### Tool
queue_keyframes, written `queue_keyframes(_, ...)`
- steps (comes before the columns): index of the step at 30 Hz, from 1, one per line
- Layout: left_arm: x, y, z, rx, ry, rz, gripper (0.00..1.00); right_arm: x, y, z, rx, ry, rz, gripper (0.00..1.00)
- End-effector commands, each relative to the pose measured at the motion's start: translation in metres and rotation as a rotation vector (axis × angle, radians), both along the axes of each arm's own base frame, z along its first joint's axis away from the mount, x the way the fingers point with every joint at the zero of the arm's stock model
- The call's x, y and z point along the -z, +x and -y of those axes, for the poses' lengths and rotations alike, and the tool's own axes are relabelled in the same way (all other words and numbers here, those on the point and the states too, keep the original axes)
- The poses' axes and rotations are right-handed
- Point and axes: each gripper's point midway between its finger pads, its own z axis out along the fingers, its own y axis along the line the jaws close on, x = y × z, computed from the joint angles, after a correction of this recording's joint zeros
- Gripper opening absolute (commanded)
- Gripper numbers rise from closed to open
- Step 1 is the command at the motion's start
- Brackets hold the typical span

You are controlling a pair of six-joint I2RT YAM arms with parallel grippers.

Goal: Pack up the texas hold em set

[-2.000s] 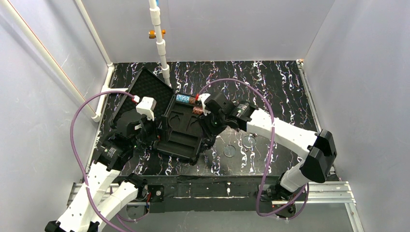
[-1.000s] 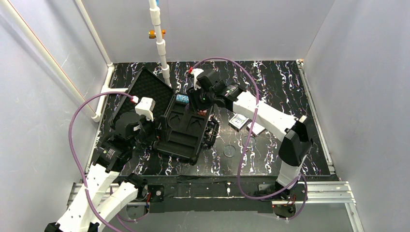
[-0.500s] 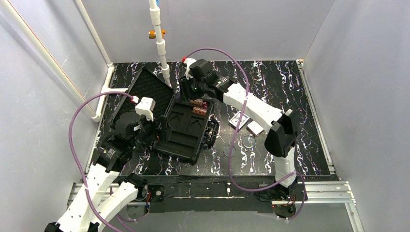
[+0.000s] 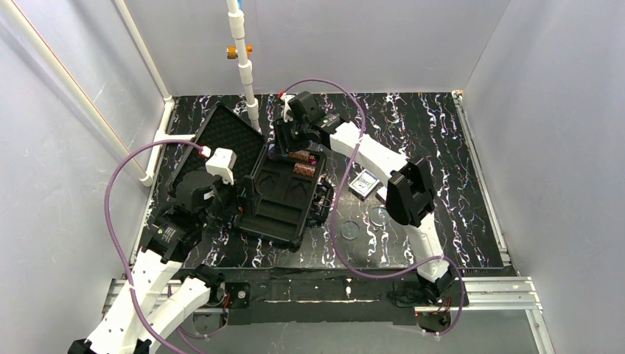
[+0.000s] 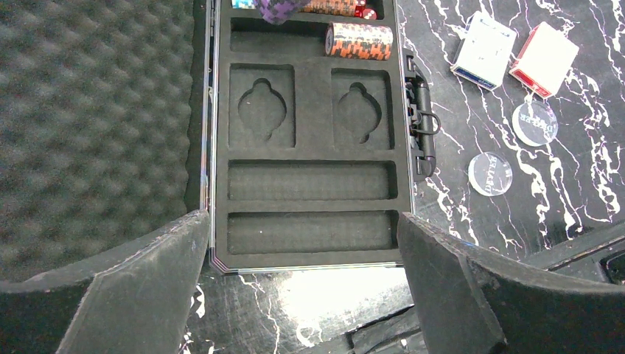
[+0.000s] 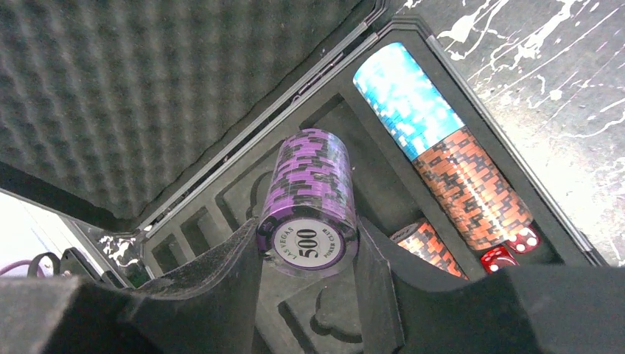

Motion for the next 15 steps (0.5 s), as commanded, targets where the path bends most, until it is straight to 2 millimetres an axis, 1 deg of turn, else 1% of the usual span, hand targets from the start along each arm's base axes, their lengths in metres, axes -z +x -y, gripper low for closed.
queue_keyframes(1,0.001,0.001,-0.004,-0.014,0.021,0.003,0.99,-0.051,0.009,-0.028,-0.043,0.164,0.085,0.01)
queue_keyframes(5,0.001,0.0,-0.006,-0.019,0.025,0.003,0.99,-0.04,0.012,-0.034,-0.047,0.171,0.066,0.01)
queue_keyframes(15,0.001,0.0,-0.006,-0.019,0.028,0.003,0.99,-0.023,0.022,-0.049,-0.039,0.191,0.048,0.01)
